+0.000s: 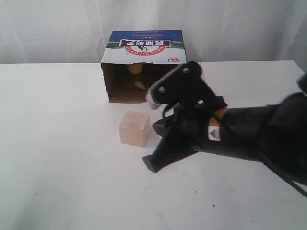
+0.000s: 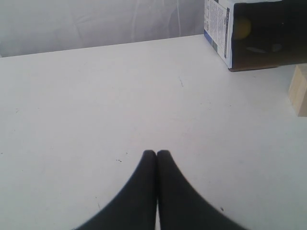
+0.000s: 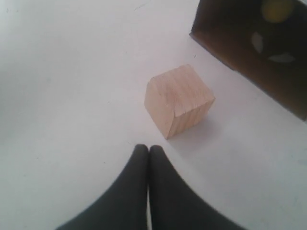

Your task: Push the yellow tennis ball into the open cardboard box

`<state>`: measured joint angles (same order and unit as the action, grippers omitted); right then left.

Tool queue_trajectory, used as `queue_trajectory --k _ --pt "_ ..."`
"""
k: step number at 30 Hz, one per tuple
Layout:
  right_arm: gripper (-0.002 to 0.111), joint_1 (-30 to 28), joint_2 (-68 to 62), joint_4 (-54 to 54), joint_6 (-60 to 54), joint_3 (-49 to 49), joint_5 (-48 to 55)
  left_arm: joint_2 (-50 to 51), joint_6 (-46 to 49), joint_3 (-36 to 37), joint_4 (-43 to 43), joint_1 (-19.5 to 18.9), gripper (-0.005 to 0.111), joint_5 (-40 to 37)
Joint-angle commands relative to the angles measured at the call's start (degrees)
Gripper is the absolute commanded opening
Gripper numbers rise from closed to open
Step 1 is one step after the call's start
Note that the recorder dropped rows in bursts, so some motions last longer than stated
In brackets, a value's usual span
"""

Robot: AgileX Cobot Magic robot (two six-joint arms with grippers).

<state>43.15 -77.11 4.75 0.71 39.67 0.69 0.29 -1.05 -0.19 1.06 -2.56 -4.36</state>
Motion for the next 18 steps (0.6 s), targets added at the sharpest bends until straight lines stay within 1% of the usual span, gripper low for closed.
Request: queue_trajectory --k 1,6,10,18 --pt "0.0 -1.5 9.0 -0.3 -0.7 -7.0 -2.9 -0.3 0.0 0.2 0.3 0.5 0.0 0.0" --pt "0.0 -1.5 17.5 -0.1 -0.1 -11.3 -2.0 -0.3 0.0 0.2 0.3 0.5 0.0 0.0" --pt "0.0 -2.3 23.3 -0.2 -0.1 -16.7 -2.5 -0.3 0.0 0.2 0.3 0.5 0.0 0.0" --pt "0.0 -2.7 31.8 -0.2 -0.1 -27.2 -3.8 -0.3 0.0 0.2 0.3 0.5 0.0 0.0"
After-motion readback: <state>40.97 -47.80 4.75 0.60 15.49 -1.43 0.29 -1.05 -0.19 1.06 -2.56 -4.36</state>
